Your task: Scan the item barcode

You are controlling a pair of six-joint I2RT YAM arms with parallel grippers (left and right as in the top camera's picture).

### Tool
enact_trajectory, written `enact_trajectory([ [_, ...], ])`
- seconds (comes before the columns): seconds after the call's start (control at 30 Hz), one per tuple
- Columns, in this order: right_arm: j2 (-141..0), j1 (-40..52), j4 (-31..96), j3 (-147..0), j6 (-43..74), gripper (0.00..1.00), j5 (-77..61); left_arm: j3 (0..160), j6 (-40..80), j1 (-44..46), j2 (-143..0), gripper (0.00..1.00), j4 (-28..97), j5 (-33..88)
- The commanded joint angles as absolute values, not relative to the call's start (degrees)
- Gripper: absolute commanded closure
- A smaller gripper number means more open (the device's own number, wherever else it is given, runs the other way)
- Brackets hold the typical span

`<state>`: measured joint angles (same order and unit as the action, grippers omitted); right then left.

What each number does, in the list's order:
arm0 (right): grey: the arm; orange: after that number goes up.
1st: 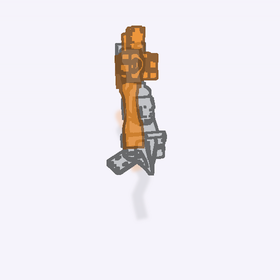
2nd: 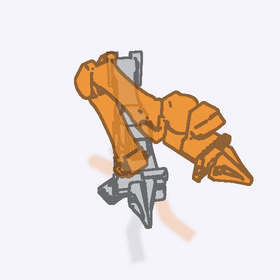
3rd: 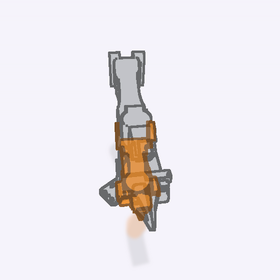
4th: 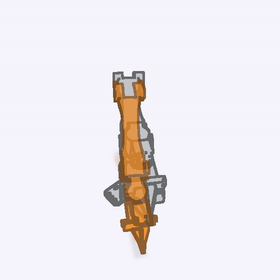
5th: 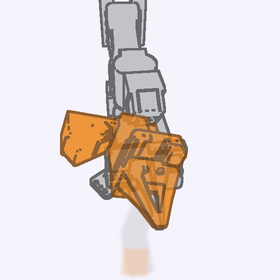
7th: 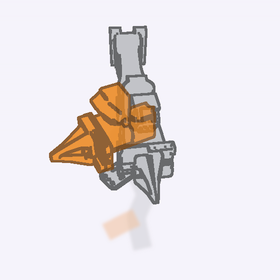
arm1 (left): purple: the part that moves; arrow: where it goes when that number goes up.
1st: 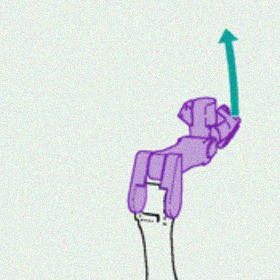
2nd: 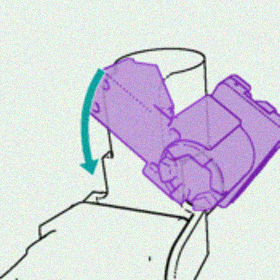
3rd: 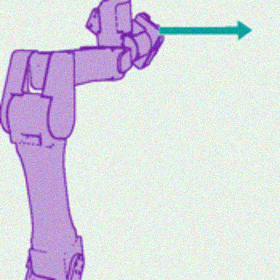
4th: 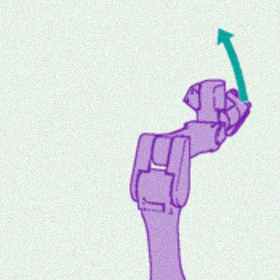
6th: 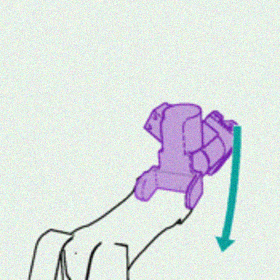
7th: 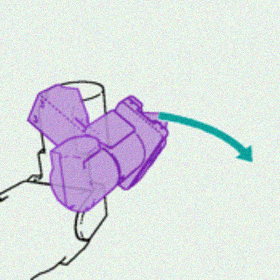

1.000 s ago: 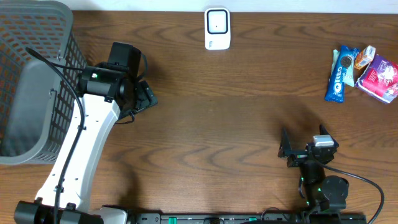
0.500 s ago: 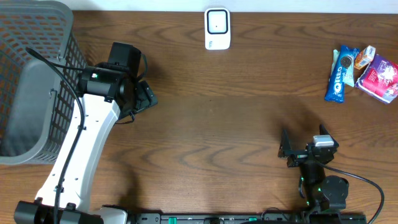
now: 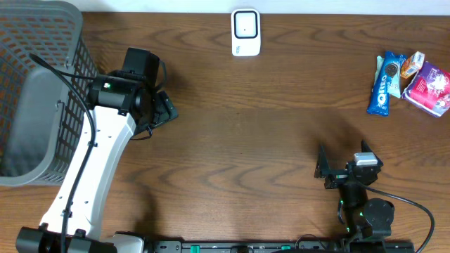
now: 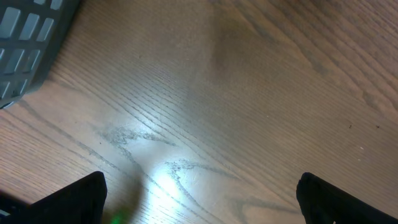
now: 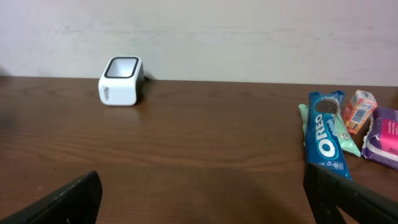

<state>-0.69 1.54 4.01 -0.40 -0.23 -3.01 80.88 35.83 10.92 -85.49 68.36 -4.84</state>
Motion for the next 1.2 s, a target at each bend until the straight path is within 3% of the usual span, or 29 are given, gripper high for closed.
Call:
enact_trajectory([
  [0.0,-0.3,2.1,4.2,-0.3,0.6,0.01,-2.9,80.8,36.1,10.7,-85.3,0.02,68.5,-5.6],
  [0.3,-0.3,2.1,4.2,-0.3,0.6,0.01,-2.9,72.9,30.0,10.7,-75.7,0.02,65.1,-5.6],
  [0.57,-0.3,2.1,4.2,-0.3,0.6,0.01,-2.9,48.5,11.3,9.6,-53.1,0.02,42.5,4.5],
  [0.93,-0.3,2.1,4.2,-0.3,0.6,0.01,-2.9,26.0,5.7,3.9,-21.4,0.02,28.3,6.1],
  [1.17,-0.3,2.1,4.2,-0.3,0.6,0.01,-2.9,16.6,2.1,2.8,-10.5,0.02,13.6,8.6],
])
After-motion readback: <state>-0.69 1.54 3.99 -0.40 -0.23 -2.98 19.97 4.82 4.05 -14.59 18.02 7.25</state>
